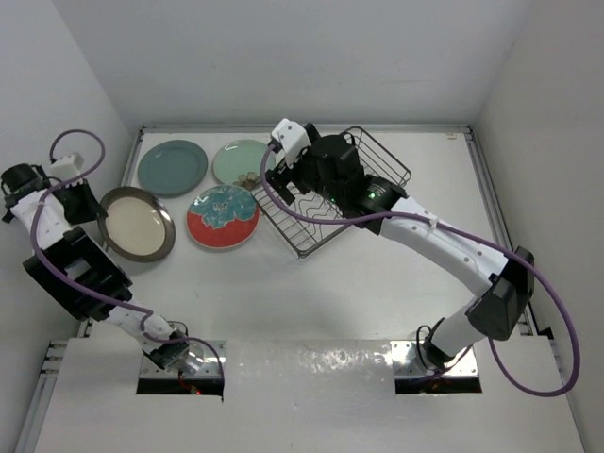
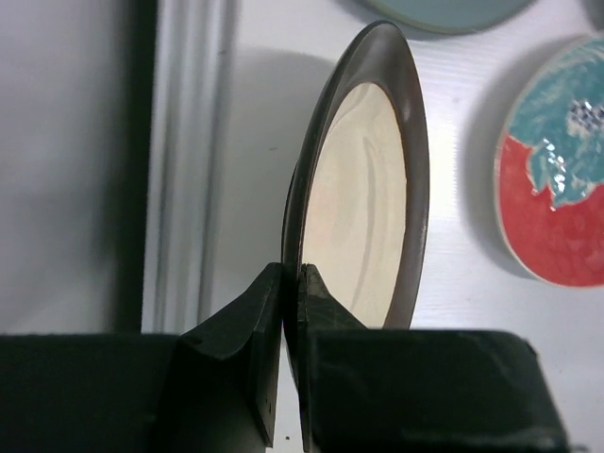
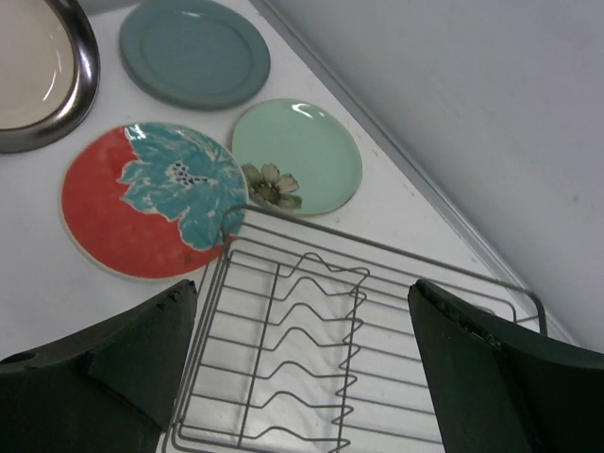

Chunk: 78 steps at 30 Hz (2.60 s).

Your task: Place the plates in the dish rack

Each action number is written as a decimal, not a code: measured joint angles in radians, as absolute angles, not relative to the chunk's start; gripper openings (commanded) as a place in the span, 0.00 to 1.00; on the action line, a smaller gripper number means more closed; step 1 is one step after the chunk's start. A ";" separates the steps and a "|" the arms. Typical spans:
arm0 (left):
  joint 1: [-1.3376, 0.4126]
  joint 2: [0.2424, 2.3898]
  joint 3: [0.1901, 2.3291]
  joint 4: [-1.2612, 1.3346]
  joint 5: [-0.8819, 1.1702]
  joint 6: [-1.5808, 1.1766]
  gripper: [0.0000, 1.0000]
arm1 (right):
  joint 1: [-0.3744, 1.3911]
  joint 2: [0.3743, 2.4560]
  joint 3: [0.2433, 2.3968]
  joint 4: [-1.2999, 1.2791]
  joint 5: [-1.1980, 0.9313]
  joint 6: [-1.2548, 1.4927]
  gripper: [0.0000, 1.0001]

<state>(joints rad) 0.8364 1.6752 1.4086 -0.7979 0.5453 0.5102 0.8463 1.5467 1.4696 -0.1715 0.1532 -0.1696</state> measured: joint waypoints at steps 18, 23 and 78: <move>0.539 1.682 1.813 -0.903 0.356 0.516 0.00 | 0.710 1.601 1.431 -0.288 0.315 0.029 0.87; 0.369 1.801 2.085 -0.909 0.355 0.432 0.00 | 0.622 1.635 1.401 -0.359 0.370 0.118 0.87; -0.432 1.947 2.021 -0.586 0.086 0.552 0.00 | 0.575 1.387 1.031 -0.209 0.543 0.025 0.92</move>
